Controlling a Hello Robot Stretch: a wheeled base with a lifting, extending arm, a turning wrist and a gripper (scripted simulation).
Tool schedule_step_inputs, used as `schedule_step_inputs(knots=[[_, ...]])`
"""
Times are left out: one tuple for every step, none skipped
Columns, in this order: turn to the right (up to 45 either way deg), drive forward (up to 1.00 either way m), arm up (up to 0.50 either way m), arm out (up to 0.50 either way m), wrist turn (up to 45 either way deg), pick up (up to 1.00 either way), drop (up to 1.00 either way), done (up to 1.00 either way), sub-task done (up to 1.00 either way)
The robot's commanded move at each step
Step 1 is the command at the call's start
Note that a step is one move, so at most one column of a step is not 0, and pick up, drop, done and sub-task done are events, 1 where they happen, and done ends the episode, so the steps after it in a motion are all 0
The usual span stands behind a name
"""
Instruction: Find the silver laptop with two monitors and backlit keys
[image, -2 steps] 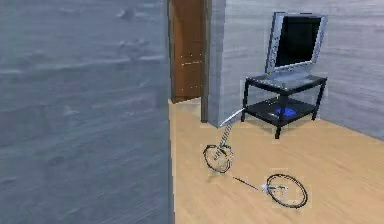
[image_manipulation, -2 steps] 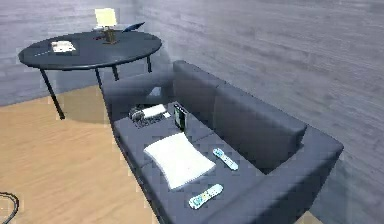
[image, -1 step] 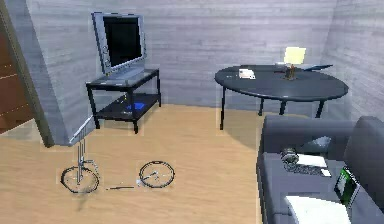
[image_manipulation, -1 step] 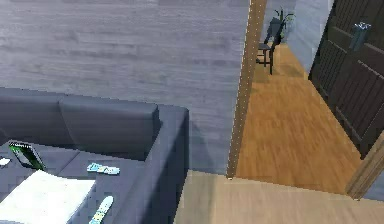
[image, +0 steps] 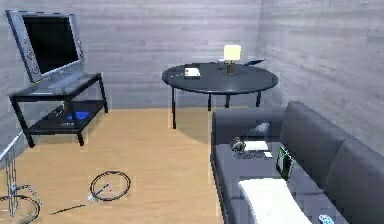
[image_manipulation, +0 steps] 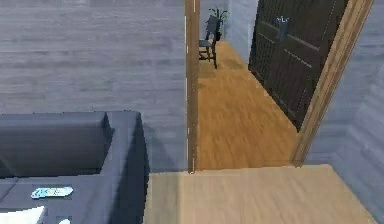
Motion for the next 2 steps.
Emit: schedule_step_inputs(knots=[[0.0,0.70,0.00,0.00,0.0,0.00,0.00,0.00,0.00],[33.0,0.00,0.00,0.00,0.0,0.00,0.00,0.00,0.00]])
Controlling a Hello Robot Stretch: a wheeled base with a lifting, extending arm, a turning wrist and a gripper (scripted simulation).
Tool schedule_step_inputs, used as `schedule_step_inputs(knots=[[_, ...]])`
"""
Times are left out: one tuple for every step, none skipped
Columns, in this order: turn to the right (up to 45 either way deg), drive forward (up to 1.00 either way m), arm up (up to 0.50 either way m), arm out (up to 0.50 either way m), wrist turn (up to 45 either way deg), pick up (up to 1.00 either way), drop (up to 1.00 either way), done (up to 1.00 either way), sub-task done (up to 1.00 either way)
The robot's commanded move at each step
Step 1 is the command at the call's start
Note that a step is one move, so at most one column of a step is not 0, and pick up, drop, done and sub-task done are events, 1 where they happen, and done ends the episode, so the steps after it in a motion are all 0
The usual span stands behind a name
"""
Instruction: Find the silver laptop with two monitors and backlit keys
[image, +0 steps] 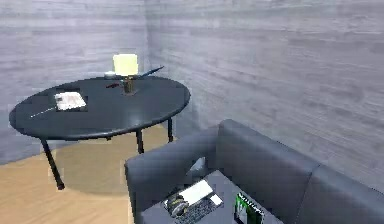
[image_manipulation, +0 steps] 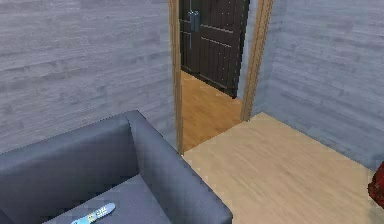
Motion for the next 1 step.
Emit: schedule_step_inputs(knots=[[0.0,0.00,0.00,0.00,0.0,0.00,0.00,1.00,0.00]])
